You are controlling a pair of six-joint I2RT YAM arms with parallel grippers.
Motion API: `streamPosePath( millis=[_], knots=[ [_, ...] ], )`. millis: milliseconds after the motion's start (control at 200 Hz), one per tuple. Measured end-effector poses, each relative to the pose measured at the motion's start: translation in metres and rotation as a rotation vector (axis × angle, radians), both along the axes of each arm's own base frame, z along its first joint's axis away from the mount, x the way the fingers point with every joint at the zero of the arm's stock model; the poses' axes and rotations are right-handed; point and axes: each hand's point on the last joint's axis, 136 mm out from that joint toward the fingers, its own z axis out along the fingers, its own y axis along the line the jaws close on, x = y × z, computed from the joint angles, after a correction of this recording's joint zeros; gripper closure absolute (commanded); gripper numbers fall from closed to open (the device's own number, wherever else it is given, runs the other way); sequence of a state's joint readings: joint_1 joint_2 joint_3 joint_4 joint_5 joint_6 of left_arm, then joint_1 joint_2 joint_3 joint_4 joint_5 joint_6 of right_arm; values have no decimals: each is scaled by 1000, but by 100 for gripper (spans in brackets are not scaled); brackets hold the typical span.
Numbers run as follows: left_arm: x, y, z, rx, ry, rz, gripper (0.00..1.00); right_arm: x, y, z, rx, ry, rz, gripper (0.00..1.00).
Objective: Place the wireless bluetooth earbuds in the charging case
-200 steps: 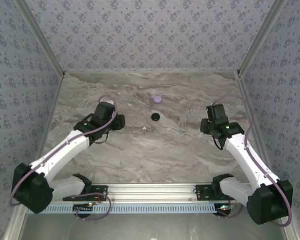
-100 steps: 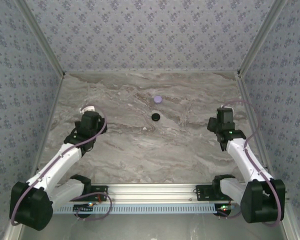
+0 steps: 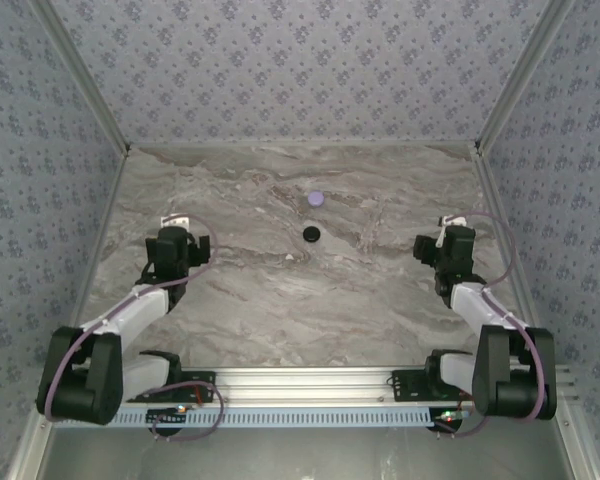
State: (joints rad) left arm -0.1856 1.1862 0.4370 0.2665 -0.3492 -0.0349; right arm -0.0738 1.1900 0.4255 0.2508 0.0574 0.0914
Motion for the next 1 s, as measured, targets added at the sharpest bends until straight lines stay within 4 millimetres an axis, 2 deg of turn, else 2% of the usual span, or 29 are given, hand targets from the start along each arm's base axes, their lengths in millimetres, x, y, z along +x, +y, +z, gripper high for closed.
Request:
streamPosePath(
  millis=[175, 370, 625, 785, 894, 999],
  knots=[
    [16, -11, -9, -22, -44, -94, 1, 12, 7, 3, -7, -69, 64, 29],
    [26, -17, -16, -38, -55, -155, 1, 25, 6, -1, 3, -107, 89, 29],
    [38, -6, -2, -70, -144, -169, 1, 36, 6, -10, 21, -133, 112, 28],
    [37, 5, -20, -98, -144, -155, 2, 37, 9, -5, 22, -172, 128, 27],
    [33, 5, -36, -113, -121, -153, 1, 37, 12, -8, 15, -181, 137, 25],
    [34, 6, -38, -121, -113, -145, 1, 39, 21, -20, -1, -153, 159, 15]
  ],
)
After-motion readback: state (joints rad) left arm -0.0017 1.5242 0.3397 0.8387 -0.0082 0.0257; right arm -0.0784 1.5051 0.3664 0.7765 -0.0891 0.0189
